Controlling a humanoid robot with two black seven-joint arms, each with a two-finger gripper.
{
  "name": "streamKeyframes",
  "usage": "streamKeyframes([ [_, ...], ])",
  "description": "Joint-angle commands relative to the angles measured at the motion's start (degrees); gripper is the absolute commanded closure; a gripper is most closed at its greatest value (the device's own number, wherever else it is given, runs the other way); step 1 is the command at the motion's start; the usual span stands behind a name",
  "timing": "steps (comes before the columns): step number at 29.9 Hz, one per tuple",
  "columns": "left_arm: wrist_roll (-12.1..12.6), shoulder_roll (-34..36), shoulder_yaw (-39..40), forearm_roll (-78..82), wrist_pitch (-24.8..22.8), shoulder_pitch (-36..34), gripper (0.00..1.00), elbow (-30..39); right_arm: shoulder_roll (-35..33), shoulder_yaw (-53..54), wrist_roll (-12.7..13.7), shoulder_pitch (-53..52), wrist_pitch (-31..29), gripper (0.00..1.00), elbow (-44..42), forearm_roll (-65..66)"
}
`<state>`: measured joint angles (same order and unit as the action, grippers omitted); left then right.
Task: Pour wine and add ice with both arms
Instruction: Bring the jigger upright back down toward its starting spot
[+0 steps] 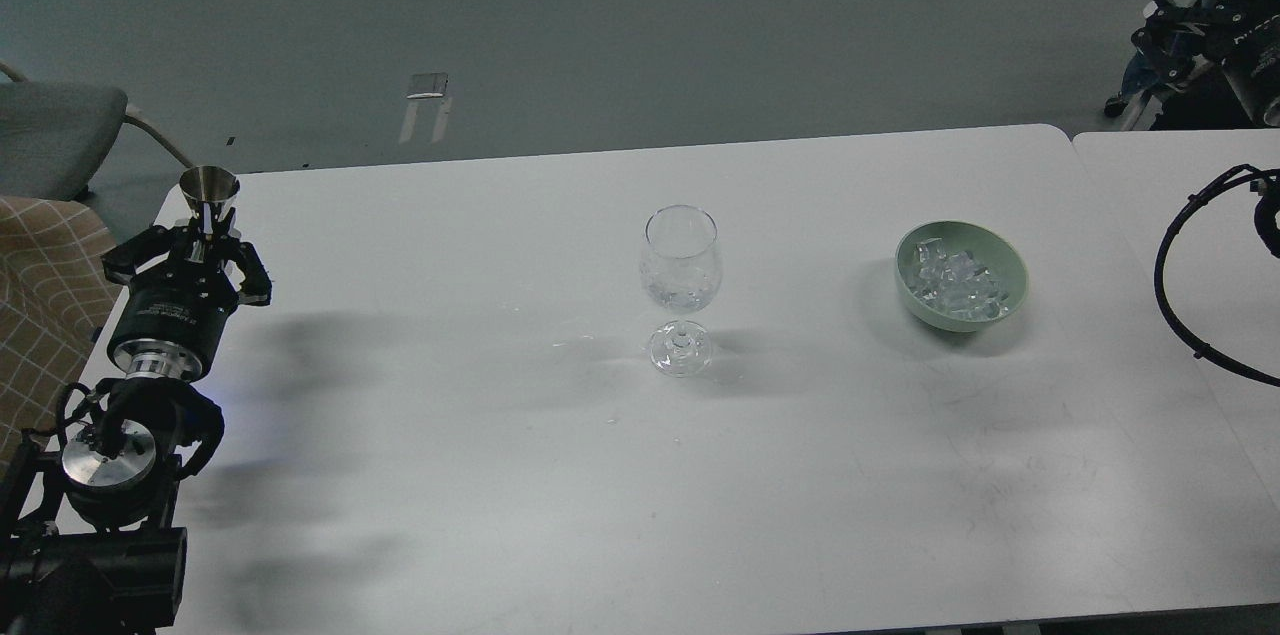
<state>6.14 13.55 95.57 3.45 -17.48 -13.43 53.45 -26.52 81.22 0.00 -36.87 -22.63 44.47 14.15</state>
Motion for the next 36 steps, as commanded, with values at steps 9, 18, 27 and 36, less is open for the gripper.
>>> streamKeyframes([
  [9,-0.1,-1.4,-3.2,0.0,0.4,-3.8,1.00,-9.7,0.0,0.2,-0.1,2.3,0.0,0.00,0.8,0.0],
  [18,-0.9,-2.8,-4.4,0.0,4.4,-6.1,0.90,-12.1,0.2,0.2,-0.1,2.3,0.0,0.00,0.8,-0.1],
  [27,-1.0,-2.7,-4.4,0.1,3.9,-6.3,0.78,-12.0,0.3,0.1,-0.1,2.4,0.0,0.00,0.7,0.0],
  [36,-1.0,-2.7,-4.3,0.0,4.0,-6.6,0.73,-11.4,0.2,0.1,-0.1,2.4,0.0,0.00,0.7,0.0],
])
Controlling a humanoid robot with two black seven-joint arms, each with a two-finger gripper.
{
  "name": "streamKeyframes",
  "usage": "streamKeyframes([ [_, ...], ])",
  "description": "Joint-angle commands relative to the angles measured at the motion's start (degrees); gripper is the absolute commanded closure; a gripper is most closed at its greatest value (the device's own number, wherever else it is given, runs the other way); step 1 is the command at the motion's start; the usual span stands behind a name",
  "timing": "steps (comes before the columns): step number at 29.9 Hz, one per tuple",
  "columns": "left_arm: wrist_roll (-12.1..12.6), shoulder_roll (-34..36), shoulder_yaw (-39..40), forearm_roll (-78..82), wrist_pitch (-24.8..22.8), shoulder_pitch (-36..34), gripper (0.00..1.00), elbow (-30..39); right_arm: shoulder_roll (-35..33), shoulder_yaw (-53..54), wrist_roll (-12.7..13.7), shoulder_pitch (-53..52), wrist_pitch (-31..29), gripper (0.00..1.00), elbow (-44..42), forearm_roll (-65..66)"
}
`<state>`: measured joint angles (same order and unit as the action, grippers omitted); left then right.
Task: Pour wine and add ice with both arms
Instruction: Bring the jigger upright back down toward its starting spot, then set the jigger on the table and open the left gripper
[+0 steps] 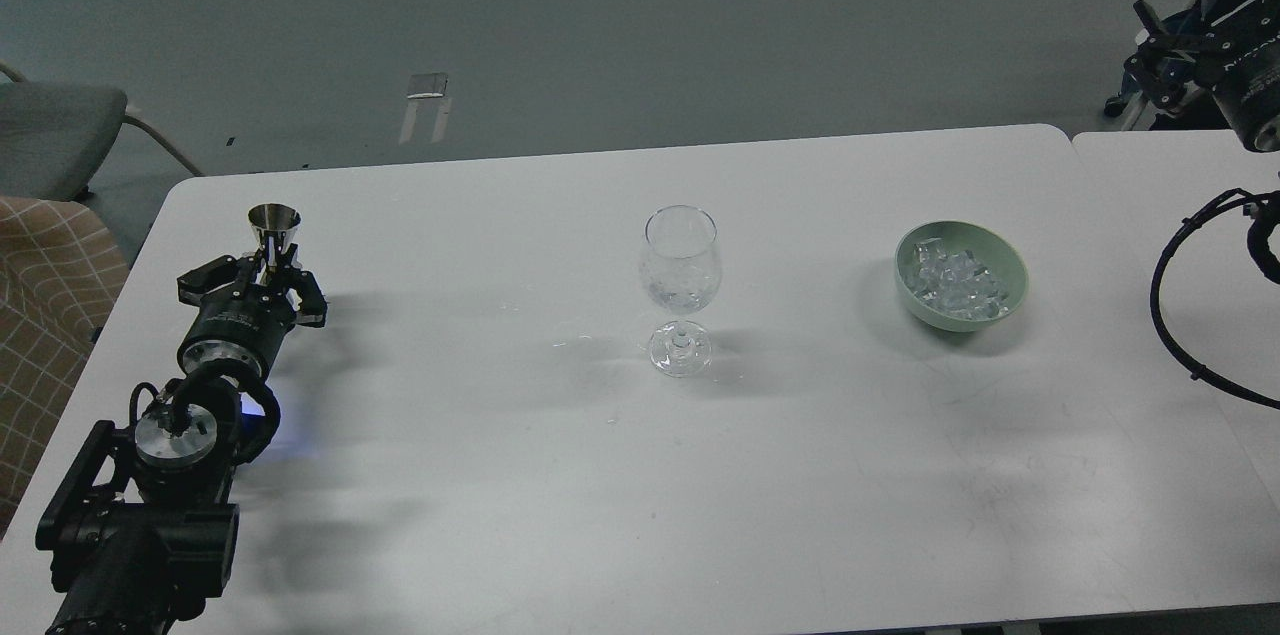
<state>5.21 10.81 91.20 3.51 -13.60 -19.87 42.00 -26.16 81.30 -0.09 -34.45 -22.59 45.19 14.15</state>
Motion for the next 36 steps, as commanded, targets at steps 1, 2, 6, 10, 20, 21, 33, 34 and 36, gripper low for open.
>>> streamKeyframes([
  [1,0.0,-0.1,0.0,-0.1,0.1,-0.3,0.73,0.1,-0.1,0.0,0.0,0.0,0.0,0.00,0.1,0.0],
  [2,0.0,-0.1,0.1,-0.1,0.2,-0.3,0.72,0.1,-0.1,0.0,0.0,0.0,0.0,0.00,0.1,0.0],
  [6,0.0,0.0,0.0,-0.1,0.0,-0.6,0.69,0.1,-0.1,0.0,0.0,-0.1,0.0,0.00,0.1,0.0],
  [10,0.0,0.1,0.0,-0.1,0.2,-0.9,0.60,0.1,-0.1,0.0,0.0,-0.1,0.0,0.00,0.1,0.0],
  [20,-0.5,0.0,-0.1,0.0,0.2,-0.9,0.50,0.1,0.1,0.0,0.0,0.0,0.0,0.00,0.2,0.0],
  [21,-0.5,0.0,-0.1,0.0,0.2,-0.9,0.45,0.1,0.1,0.0,0.0,0.0,-0.1,0.00,0.2,0.0],
  [33,-0.3,0.3,0.0,0.0,-0.1,-1.0,0.26,0.2,-0.3,0.1,0.0,0.1,-0.1,0.00,0.2,-0.1],
  [34,-0.3,0.3,0.0,0.0,-0.1,-1.1,0.23,0.2,-0.3,0.1,0.0,0.1,-0.1,0.00,0.2,-0.1],
  [36,-0.4,0.5,0.1,-0.1,0.0,-1.7,0.17,0.5,-0.3,0.0,0.0,0.1,-0.1,0.00,0.4,-0.1],
])
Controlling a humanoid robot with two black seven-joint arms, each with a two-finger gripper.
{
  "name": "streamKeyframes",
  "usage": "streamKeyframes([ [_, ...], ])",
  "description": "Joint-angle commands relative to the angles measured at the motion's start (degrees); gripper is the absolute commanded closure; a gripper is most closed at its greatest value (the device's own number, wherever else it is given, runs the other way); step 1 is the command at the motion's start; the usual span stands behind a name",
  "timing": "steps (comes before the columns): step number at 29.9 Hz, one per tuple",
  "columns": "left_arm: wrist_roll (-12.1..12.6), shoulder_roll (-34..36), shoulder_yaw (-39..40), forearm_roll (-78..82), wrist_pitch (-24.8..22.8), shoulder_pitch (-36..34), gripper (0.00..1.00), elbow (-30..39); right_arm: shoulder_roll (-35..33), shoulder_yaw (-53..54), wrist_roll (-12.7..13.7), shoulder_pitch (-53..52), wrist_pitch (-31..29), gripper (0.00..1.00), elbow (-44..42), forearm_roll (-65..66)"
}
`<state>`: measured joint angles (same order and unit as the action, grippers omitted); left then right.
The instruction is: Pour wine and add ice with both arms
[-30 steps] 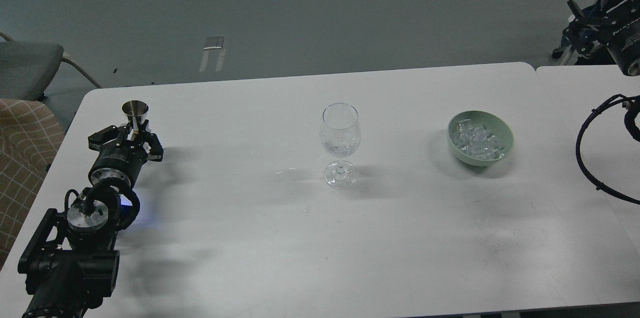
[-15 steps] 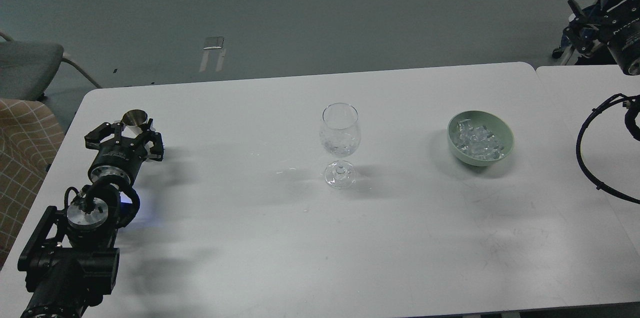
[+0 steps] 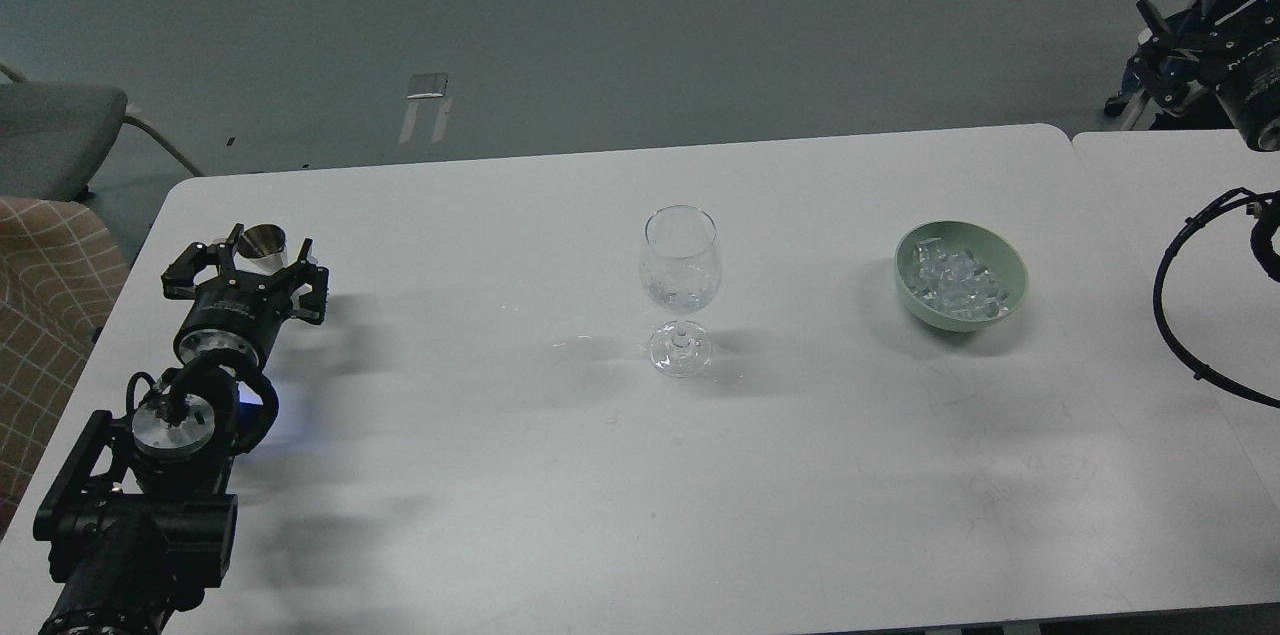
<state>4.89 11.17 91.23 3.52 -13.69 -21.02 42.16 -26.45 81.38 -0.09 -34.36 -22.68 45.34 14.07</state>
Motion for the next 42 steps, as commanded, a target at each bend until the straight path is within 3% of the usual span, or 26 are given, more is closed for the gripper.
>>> streamKeyframes([
  [1,-0.1,0.3,0.2,-0.1,0.1,-0.6,0.16,0.6,0.0,-0.1,0.0,0.0,0.0,0.00,0.3,0.0],
  [5,-0.3,0.5,0.6,-0.1,0.1,-1.7,0.03,0.8,-0.1,0.1,0.0,0.0,0.0,0.00,0.3,0.0],
  [12,-2.6,1.8,0.2,-0.3,0.1,-2.4,0.02,4.1,-0.1,0.2,0.0,0.0,0.0,0.00,0.3,0.0],
  [17,-2.2,5.5,0.0,-0.3,0.0,-1.5,0.02,12.8,-0.1,0.3,0.0,0.0,0.0,0.00,0.8,0.0],
  [21,-1.7,6.9,-0.3,-0.2,-1.0,-2.2,0.02,15.2,0.0,0.3,0.0,-0.7,0.0,0.00,1.0,0.0],
  [24,-1.8,8.4,-0.3,0.3,-3.8,-4.2,0.02,15.7,0.0,0.2,0.0,-1.6,0.0,0.00,1.1,0.1],
  [29,-2.5,9.9,-4.5,1.9,-2.0,-10.7,0.02,15.7,-1.3,-0.4,-0.1,-3.7,-0.4,0.00,1.2,1.7],
  [32,-2.6,10.0,-8.2,2.9,-1.5,-15.1,0.02,14.7,-2.8,-1.4,-0.3,-5.7,-0.4,0.00,1.0,5.5],
  [36,-2.8,10.0,-14.0,3.6,2.0,-22.2,0.02,7.6,-3.3,-5.5,-0.6,-8.5,-0.4,0.00,0.8,14.0],
  [39,-5.3,9.9,-19.3,3.6,2.5,-27.4,0.02,0.9,-3.5,-7.0,-0.6,-11.4,-0.4,0.00,0.5,23.7],
  [42,-6.6,9.9,-20.6,3.6,2.5,-28.8,0.02,-0.8,-3.7,-9.6,-0.6,-12.6,-0.5,0.00,0.9,30.8],
])
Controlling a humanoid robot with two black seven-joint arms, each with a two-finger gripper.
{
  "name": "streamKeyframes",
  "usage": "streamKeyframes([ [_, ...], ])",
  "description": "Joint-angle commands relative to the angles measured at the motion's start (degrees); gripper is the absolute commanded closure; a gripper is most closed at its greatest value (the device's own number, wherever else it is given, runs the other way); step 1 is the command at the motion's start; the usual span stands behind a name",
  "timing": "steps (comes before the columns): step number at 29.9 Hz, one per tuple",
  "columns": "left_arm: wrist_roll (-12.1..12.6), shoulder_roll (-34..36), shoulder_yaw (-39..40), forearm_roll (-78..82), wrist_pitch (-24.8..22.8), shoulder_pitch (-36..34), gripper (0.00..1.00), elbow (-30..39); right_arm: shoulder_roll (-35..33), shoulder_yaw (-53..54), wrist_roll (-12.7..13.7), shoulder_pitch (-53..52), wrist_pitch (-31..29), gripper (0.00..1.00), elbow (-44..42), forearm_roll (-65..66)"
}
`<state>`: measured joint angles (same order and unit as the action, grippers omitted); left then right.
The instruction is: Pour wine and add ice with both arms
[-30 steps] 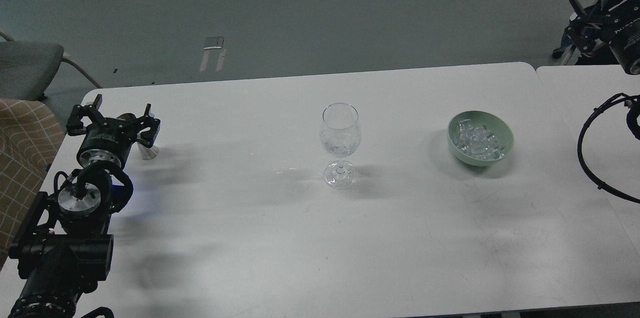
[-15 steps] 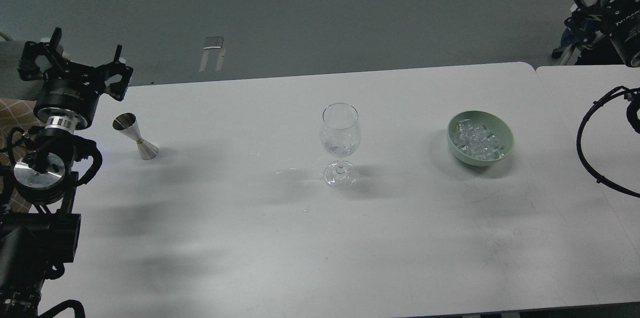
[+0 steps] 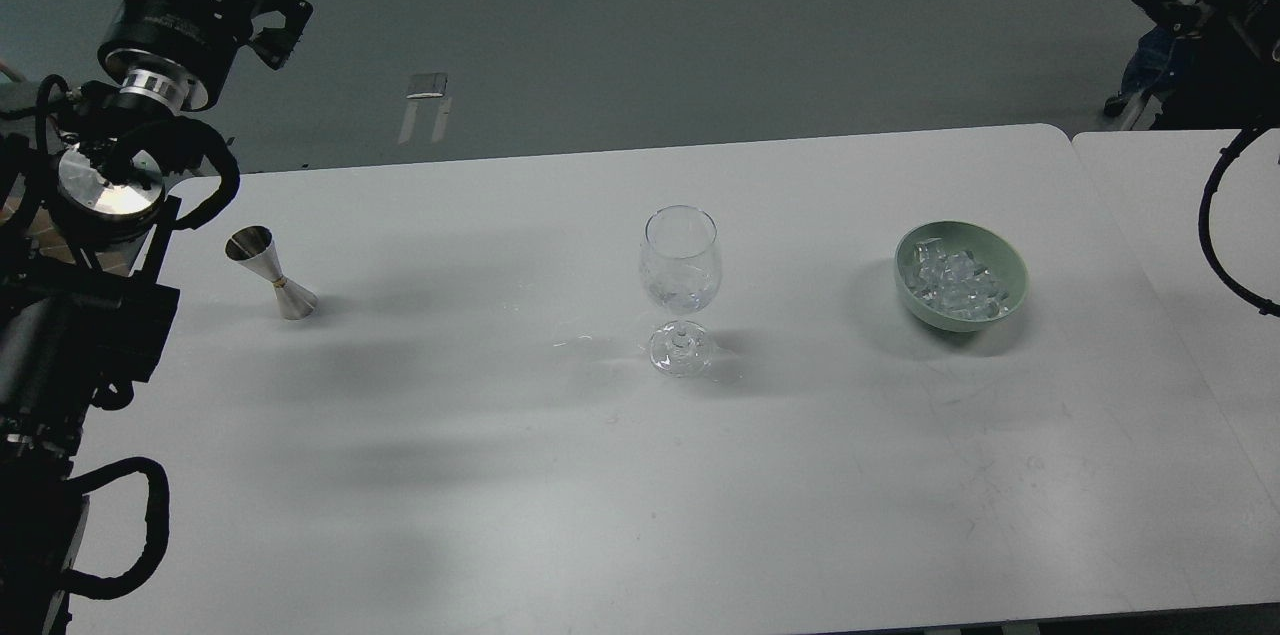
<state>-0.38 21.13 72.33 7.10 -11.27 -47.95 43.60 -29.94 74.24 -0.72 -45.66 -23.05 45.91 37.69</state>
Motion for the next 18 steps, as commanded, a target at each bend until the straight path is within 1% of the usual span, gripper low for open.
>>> streamKeyframes([
  [1,-1.3,0.1,-1.8,0.1,0.1,-2.1,0.02,-2.3,-0.6,-4.4,0.0,-1.8,-0.4,0.00,0.8,10.8],
  [5,-1.1,0.1,-2.5,0.6,0.5,-2.1,0.02,-2.5,-4.4,-11.4,-0.1,-3.1,-0.4,0.00,5.4,19.8],
  [7,-1.3,0.1,-6.0,3.2,0.2,-2.1,0.02,-2.5,-9.0,-17.1,-0.2,-4.2,-0.4,0.00,8.4,27.8],
  [8,-1.4,0.1,-6.8,3.9,0.2,-2.1,0.02,-2.5,-9.4,-18.6,-0.2,-4.8,-0.4,0.00,8.7,29.5],
  [10,-1.2,0.1,-8.3,5.9,0.4,-2.1,0.02,-2.5,-10.1,-23.7,-1.1,-6.8,-0.4,0.00,9.4,33.7],
  [11,-1.0,0.1,-8.8,6.8,0.5,-2.1,0.02,-2.5,-10.3,-26.9,-2.8,-8.3,-0.4,0.00,9.5,35.2],
  [13,-0.9,0.3,-8.7,7.0,0.2,-1.9,0.02,-2.4,-10.4,-30.4,-5.2,-9.6,-0.4,0.00,9.5,36.0],
  [14,-0.9,0.6,-8.6,7.0,-0.1,-1.7,0.02,-2.1,-10.5,-33.7,-7.5,-10.4,-0.4,0.00,9.5,36.5],
  [15,-0.9,0.6,-8.5,6.9,-0.3,-1.3,0.02,-2.0,-10.8,-36.9,-9.1,-11.0,-0.4,0.00,9.5,37.3],
  [17,-1.0,0.8,-8.4,6.3,-0.9,-1.0,0.02,-1.7,-12.2,-40.9,-10.1,-11.7,-0.4,0.00,10.2,38.7],
  [18,-1.1,0.8,-8.2,6.2,-1.3,-1.1,0.02,-1.5,-12.6,-42.1,-10.1,-11.8,-0.4,0.00,10.7,39.0],
])
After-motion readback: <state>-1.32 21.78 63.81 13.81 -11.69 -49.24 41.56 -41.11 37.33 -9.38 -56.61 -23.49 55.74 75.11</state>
